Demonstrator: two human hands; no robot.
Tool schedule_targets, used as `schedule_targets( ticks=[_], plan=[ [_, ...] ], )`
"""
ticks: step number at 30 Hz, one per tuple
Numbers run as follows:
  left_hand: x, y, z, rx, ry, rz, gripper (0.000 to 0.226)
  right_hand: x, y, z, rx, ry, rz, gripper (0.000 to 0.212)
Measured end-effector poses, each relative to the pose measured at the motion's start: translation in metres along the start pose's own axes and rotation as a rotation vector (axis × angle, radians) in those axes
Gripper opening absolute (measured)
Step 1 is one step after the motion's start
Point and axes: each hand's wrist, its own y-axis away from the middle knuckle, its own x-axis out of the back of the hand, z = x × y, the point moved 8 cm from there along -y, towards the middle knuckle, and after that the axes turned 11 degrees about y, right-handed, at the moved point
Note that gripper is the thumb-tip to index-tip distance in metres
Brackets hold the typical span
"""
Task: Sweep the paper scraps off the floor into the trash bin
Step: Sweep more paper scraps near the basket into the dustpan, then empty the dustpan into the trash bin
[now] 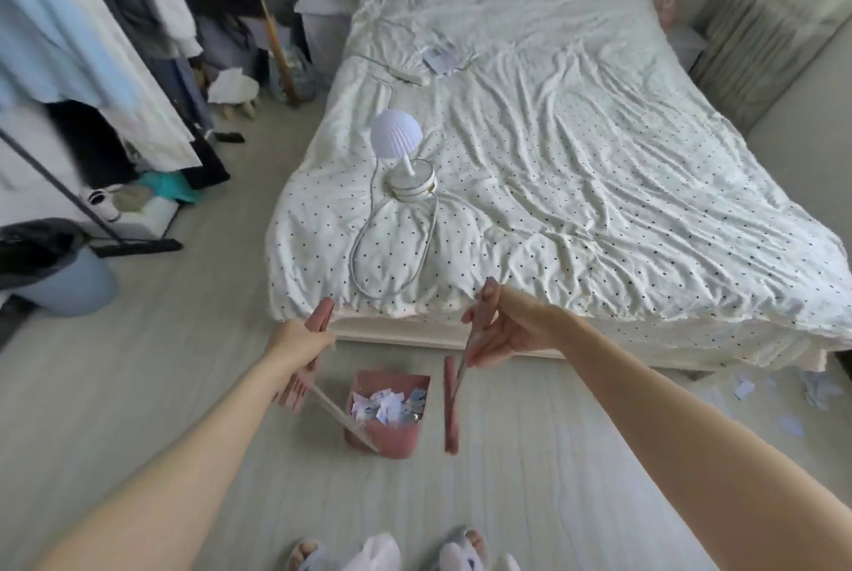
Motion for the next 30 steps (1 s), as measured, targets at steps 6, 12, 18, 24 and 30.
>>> schedule_targets(
  ticks=[6,12,18,24,30],
  plan=[
    [0.118,-0.005,-0.044,0.052,0.386,-0.077,0.024,-0.107,-0.014,-0.104,0.226,0.096,0.026,0.089],
    [0.24,-0.011,-0.083,-0.021,0.676,0.064,0.028,-0.227,-0.025,-0.207,0.516,0.138,-0.137,0.091],
    [0.341,-0.017,-0.118,-0.089,0.701,0.211,0.019,-0.306,-0.049,-0.308,0.66,0.398,0.15,0.037],
    [0.438,-0.029,-0.133,-0.131,0.59,0.397,0.014,-0.375,-0.063,-0.408,0.846,0.763,0.429,0.025],
    [0.532,-0.075,-0.134,-0.149,0.709,0.55,0.017,-0.434,-0.104,-0.496,0.85,0.303,0.163,0.01]
  ],
)
